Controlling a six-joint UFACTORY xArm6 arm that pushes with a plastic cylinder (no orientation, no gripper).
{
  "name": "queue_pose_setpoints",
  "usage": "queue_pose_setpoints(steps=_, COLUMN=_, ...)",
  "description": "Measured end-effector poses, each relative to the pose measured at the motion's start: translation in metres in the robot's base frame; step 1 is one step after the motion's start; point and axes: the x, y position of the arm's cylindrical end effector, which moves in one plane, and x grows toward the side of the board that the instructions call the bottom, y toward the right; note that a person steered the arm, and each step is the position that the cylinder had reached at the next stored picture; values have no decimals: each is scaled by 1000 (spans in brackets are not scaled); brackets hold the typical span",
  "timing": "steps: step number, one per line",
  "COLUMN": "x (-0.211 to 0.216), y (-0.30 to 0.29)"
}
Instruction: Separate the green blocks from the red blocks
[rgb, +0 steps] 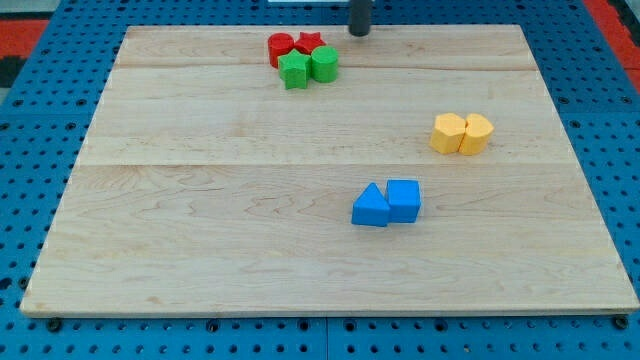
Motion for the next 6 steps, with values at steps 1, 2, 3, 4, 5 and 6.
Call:
queue_pose_setpoints(steps=1, x=5, y=13)
queue_pose_setpoints(steps=2, x=20, y=16)
queue_pose_setpoints(steps=3, x=58, y=-1)
queue_pose_setpoints(steps=4, x=69, y=-37)
queue_pose_setpoints(steps=5, x=69, y=-96)
queue_pose_setpoints(steps=6, x=69, y=-139)
